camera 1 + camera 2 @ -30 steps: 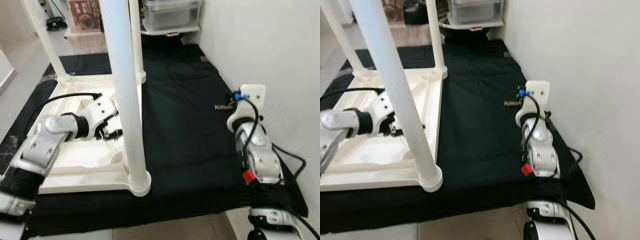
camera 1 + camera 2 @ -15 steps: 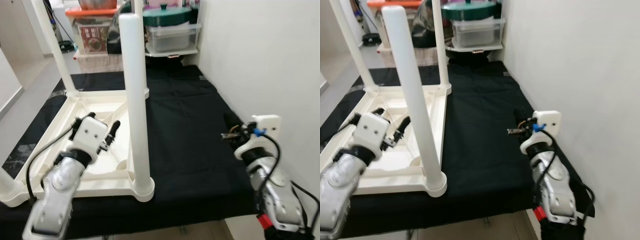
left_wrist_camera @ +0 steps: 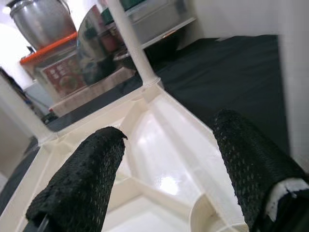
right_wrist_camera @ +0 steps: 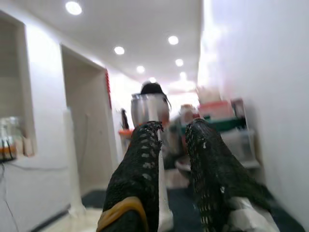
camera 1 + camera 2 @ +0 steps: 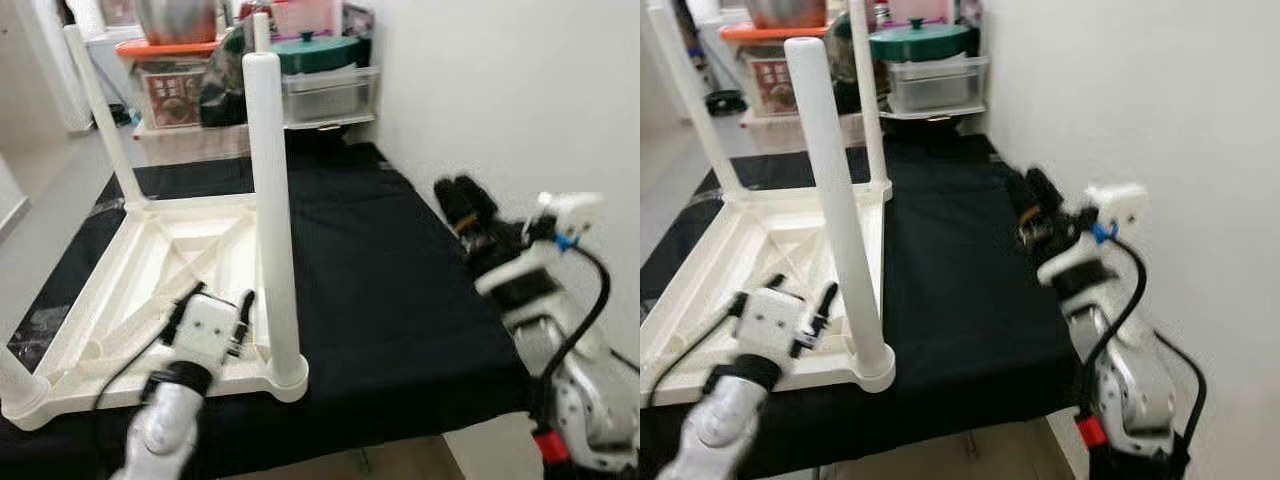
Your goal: Building children table
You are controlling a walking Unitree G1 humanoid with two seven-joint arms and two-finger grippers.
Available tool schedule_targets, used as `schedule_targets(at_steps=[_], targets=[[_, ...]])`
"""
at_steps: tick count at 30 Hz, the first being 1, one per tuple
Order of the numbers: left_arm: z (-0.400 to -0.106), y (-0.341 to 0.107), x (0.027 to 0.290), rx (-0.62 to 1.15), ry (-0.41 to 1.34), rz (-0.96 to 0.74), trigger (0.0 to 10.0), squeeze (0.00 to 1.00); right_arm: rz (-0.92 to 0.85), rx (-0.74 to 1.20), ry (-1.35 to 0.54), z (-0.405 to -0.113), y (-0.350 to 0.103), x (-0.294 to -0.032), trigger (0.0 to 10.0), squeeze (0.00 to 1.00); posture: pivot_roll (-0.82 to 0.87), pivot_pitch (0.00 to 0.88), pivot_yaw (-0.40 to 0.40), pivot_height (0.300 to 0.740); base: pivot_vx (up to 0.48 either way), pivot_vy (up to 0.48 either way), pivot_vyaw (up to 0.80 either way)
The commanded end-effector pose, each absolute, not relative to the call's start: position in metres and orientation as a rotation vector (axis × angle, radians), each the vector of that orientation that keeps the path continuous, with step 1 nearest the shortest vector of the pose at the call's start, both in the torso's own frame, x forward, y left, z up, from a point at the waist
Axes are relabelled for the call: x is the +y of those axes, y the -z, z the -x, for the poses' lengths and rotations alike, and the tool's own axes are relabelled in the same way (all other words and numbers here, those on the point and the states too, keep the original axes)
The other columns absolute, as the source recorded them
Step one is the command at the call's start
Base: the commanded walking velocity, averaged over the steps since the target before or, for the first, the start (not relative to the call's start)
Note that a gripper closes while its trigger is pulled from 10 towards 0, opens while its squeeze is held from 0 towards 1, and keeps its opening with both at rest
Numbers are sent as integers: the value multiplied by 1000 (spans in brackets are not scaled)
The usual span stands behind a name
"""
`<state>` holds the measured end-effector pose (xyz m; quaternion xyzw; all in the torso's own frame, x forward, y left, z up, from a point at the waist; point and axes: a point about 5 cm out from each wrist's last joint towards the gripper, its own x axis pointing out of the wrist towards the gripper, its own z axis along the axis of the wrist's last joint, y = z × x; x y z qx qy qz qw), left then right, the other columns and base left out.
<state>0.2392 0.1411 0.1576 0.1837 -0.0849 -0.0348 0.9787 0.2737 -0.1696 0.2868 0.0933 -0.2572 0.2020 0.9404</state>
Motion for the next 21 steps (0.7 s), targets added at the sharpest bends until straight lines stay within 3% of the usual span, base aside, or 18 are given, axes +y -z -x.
schedule_targets(at_steps=[1, 2, 3, 11, 12, 21], targets=[[-239, -161, 141, -198, 57, -381, 10000, 0, -195, -532, -446, -273, -296, -167, 10000, 0, 36, 36, 27, 740, 0, 0, 0], [-239, -161, 141, -198, 57, -381, 10000, 0, -195, -532, -446, -273, -296, -167, 10000, 0, 36, 36, 27, 740, 0, 0, 0], [-239, -162, 140, -205, 59, -388, 10000, 0, -185, -545, -485, -273, -303, -161, 10000, 1000, 33, 35, 25, 740, 0, 0, 0], [-235, -159, 139, -200, 61, -382, 10000, 0, -183, -493, -542, -277, -298, -148, 10000, 1000, 42, 36, 12, 740, 0, 0, 0], [-234, -159, 138, -201, 58, -376, 10000, 0, -190, -473, -530, -280, -296, -148, 10000, 0, 43, 39, 8, 740, 0, 0, 0], [-230, -158, 135, -212, 47, -368, 10000, 0, -204, -383, -505, -288, -274, -144, 10000, 0, 43, 43, -4, 740, 0, 0, 0]])
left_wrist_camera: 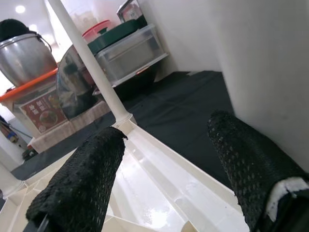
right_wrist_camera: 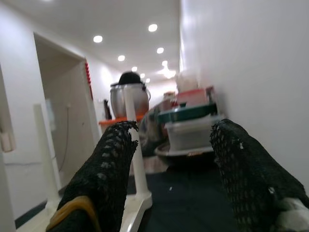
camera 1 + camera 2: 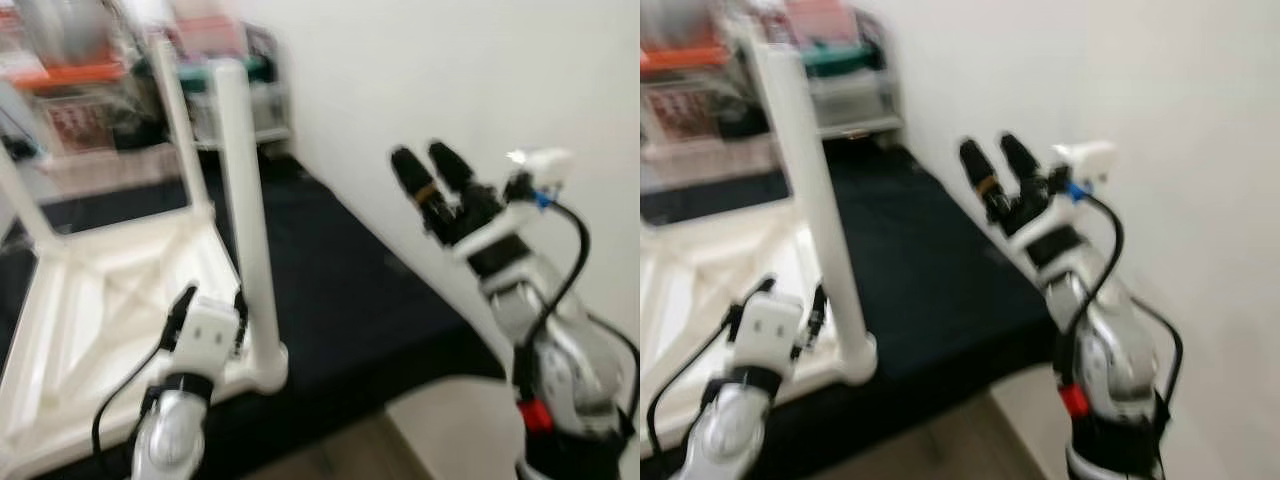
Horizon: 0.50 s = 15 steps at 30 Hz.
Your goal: Building children table
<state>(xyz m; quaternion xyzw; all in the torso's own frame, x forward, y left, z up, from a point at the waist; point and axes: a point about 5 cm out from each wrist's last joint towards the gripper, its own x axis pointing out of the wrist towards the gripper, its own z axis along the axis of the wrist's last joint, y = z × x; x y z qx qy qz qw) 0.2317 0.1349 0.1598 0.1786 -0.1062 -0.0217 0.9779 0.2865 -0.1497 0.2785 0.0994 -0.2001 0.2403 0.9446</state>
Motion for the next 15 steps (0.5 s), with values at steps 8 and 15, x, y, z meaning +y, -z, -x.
schedule_targets(at_steps=[8, 15], targets=[[-229, -167, 137, -257, -12, -370, 10000, 0, -218, -378, -551, -285, -275, -137, 10000, 0, 38, 46, -2, 740, 0, 0, 0], [-226, -169, 137, -267, -18, -359, 10000, 0, -213, -401, -531, -288, -278, -140, 10000, 1000, 42, 42, -11, 740, 0, 0, 0]])
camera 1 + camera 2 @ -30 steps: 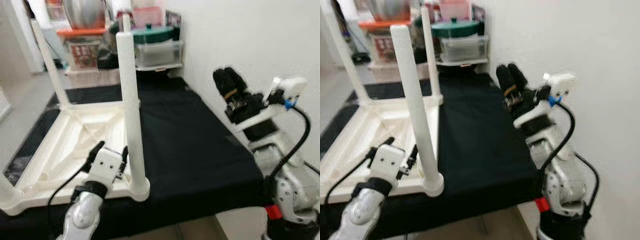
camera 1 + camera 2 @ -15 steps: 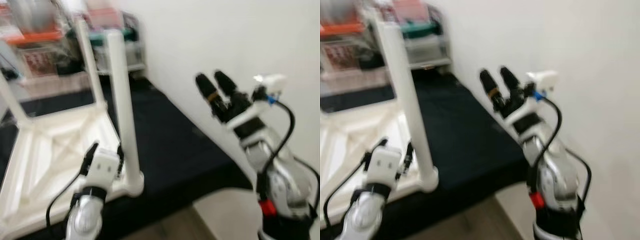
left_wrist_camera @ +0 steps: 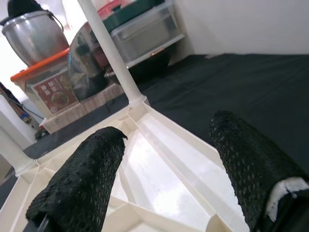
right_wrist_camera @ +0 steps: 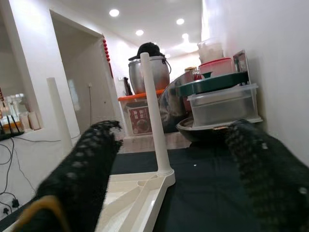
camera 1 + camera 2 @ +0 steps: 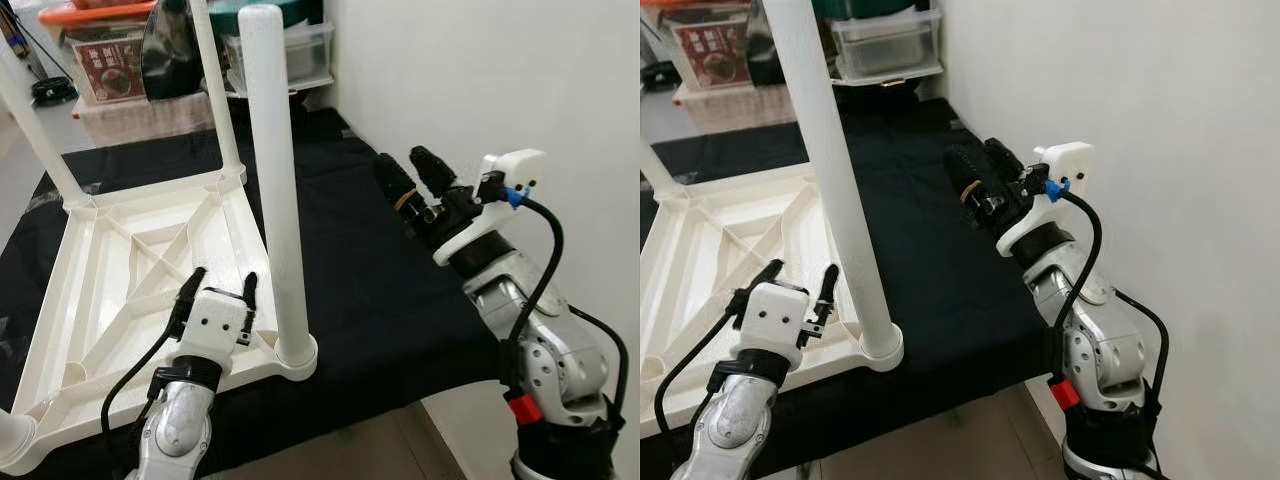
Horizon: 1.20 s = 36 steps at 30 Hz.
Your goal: Building children table
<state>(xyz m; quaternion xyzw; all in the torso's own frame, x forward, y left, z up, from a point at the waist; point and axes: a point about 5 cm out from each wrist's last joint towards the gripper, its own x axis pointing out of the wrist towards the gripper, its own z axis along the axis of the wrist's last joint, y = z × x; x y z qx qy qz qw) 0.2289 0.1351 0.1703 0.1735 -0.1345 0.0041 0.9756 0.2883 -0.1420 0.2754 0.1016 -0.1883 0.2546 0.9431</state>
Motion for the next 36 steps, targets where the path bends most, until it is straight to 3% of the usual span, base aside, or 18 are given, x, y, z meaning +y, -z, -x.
schedule_targets(at_steps=[1, 2, 15, 22, 26, 29, 36], targets=[[-225, -167, 137, -259, -15, -355, 10000, 0, -205, -414, -506, -290, -279, -144, 10000, 51, 43, 40, -11, 740, 0, 0, 0], [-224, -165, 136, -252, -13, -353, 10000, 0, -202, -421, -481, -291, -279, -147, 10000, 0, 40, 35, -10, 740, 0, 0, 0], [-221, -162, 133, -239, -1, -335, 10000, 0, -209, -407, -370, -293, -270, -158, 10000, 0, 41, 30, -8, 740, 0, 0, 561], [-220, -160, 133, -229, -3, -332, 10000, 0, -207, -433, -204, -302, -278, -184, 10000, 0, 39, 27, -12, 740, 0, 0, 0], [-219, -160, 131, -226, 14, -320, 10000, 0, -193, -446, 31, -307, -274, -219, 10000, 0, 40, 20, -8, 740, 0, 0, 0], [-218, -163, 132, -240, 11, -318, 10000, 0, -215, -501, 92, -302, -280, -227, 10000, 0, 38, 18, -6, 740, 0, 0, 0], [-215, -172, 136, -260, -1, -285, 10000, 0, -80, -566, 65, -286, -285, -207, 10000, 0, 41, 16, -9, 740, 0, 0, 0]])
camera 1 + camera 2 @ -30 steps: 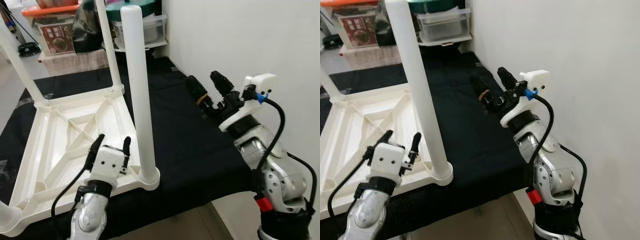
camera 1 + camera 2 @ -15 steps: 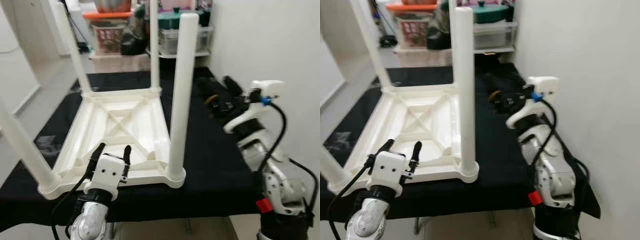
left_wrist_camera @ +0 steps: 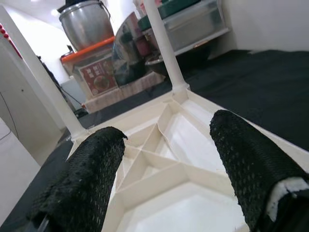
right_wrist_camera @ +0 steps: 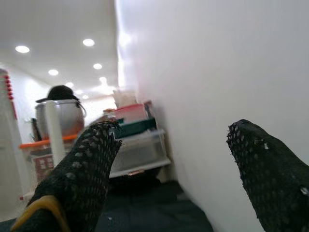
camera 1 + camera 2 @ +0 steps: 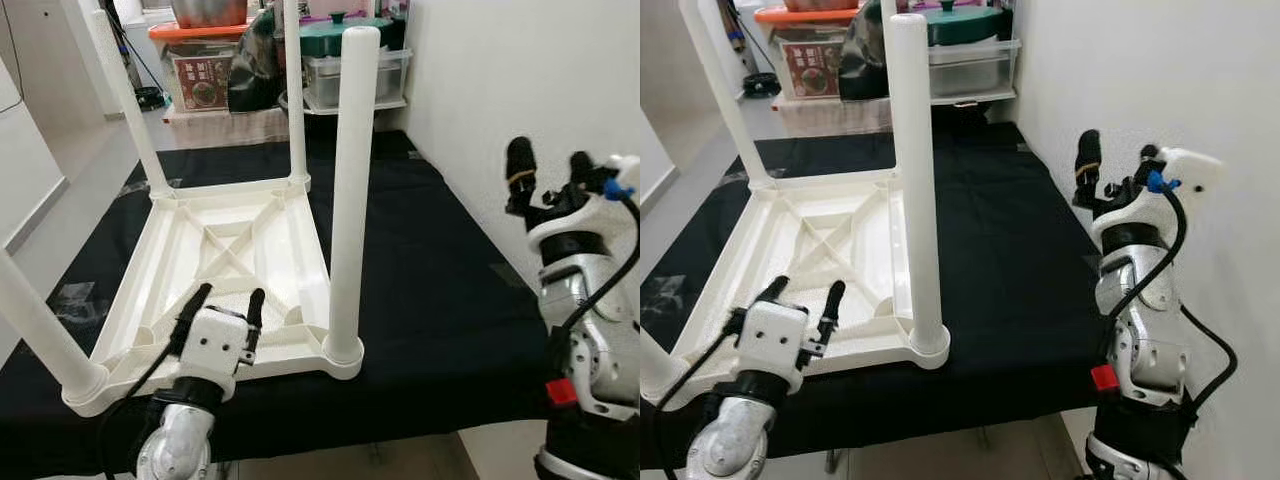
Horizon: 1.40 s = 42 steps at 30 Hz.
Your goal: Building children table
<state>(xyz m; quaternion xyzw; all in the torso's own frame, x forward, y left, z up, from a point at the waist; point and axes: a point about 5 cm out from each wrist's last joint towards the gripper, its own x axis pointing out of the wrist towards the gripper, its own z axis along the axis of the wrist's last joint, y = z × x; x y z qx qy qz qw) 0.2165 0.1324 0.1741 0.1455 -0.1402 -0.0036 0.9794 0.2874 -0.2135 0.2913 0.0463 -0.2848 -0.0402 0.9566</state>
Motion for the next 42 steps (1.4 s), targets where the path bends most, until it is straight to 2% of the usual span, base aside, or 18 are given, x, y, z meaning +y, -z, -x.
schedule_targets(at_steps=[1, 5, 7, 16, 29, 42], targets=[[-215, -172, 136, -260, -1, -285, 10000, 0, -80, -566, 65, -286, -285, -207, 10000, 0, 41, 16, -9, 740, 0, 0, 0], [-210, -170, 133, -242, 33, -278, 10000, 0, 14, -361, 31, -268, -224, -197, 10000, 0, 46, 22, -15, 740, 0, 0, 0], [-208, -170, 132, -240, 44, -271, 10000, 0, 24, -328, 38, -263, -214, -198, 10000, 0, 45, 23, -14, 740, 0, 0, 0], [-205, -165, 128, -214, 60, -261, 10000, 0, -12, -324, 104, -268, -215, -200, 10000, 0, 45, 24, -13, 740, 0, 0, 0], [-206, -164, 130, -201, 47, -253, 10000, 0, -1, -316, 105, -269, -216, -197, 10000, 0, 41, 30, -13, 740, 0, 0, 0], [-206, -162, 131, -187, 40, -266, 10000, 0, -9, -283, 99, -271, -210, -193, 10000, 0, 41, 30, -15, 740, -316, 0, 0]])
